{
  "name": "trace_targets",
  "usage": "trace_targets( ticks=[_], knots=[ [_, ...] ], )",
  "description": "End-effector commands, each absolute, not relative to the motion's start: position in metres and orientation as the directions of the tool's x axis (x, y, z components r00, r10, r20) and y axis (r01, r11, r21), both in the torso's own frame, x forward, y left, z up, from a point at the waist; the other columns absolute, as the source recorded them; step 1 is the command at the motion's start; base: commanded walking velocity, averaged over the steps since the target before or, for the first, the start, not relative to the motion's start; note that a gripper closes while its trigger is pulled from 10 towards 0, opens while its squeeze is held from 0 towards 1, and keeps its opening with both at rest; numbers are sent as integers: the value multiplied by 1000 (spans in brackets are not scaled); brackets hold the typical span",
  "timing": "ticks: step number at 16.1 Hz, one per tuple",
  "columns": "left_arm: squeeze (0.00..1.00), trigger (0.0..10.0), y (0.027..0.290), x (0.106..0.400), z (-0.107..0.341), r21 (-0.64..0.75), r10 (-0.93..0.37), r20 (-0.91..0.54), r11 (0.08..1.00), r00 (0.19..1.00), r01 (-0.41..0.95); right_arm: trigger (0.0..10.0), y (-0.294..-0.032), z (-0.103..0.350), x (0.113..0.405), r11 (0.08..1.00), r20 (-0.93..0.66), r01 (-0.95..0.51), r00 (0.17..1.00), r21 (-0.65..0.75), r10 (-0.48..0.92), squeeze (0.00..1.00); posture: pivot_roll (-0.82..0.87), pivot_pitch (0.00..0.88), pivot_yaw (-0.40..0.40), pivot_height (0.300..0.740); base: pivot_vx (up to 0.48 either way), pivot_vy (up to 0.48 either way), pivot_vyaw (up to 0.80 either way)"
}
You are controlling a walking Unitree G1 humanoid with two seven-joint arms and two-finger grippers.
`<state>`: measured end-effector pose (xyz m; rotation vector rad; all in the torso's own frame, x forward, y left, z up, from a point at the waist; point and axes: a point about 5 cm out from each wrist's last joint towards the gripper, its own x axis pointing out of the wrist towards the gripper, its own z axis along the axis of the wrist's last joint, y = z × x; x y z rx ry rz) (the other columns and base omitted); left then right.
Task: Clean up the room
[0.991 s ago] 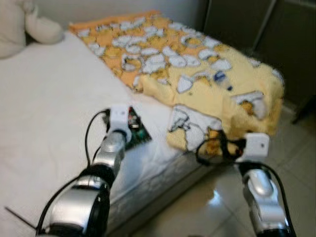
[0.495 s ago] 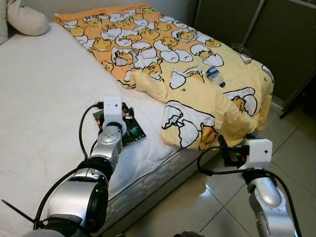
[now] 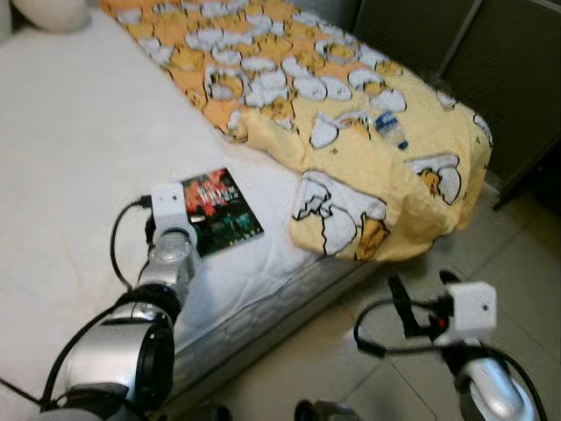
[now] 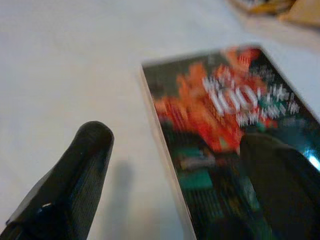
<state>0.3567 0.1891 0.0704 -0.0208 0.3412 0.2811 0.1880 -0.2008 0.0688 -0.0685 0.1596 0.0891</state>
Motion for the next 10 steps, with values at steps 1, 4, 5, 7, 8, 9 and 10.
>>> trace_targets(
  ticks=[1,4,5,7,8,9,10],
  knots=[
    [0,10000,184,354,64,0,265,-371,958,890,-286,10000,-201,73,185,993,-168,-101,982,-62,89,0,-342,174,-95,740,0,0,0],
    [0,10000,174,352,59,-43,232,-402,961,886,-272,10000,-194,78,177,985,-180,-172,970,-31,164,0,-355,208,-92,740,0,0,0],
    [0,10000,173,350,56,-14,239,-415,963,878,-268,10000,-189,78,176,976,-202,-217,956,-7,212,0,-350,221,-90,740,0,0,0],
    [0,10000,175,345,49,27,272,-440,957,856,-290,10000,-179,78,176,953,-225,-295,926,65,302,0,-348,230,-90,740,0,0,0],
    [0,10000,175,345,49,25,277,-443,955,853,-297,10000,-176,80,175,942,-224,-325,915,86,336,0,-348,232,-91,740,0,0,0],
    [0,10000,175,344,48,21,278,-445,953,851,-301,10000,-174,81,175,931,-226,-351,904,98,364,0,-346,234,-93,740,0,0,0],
    [0,10000,173,344,47,-9,270,-456,951,848,-308,10000,-171,82,173,912,-237,-393,881,114,409,0,-341,234,-96,740,0,0,0]
  ],
)
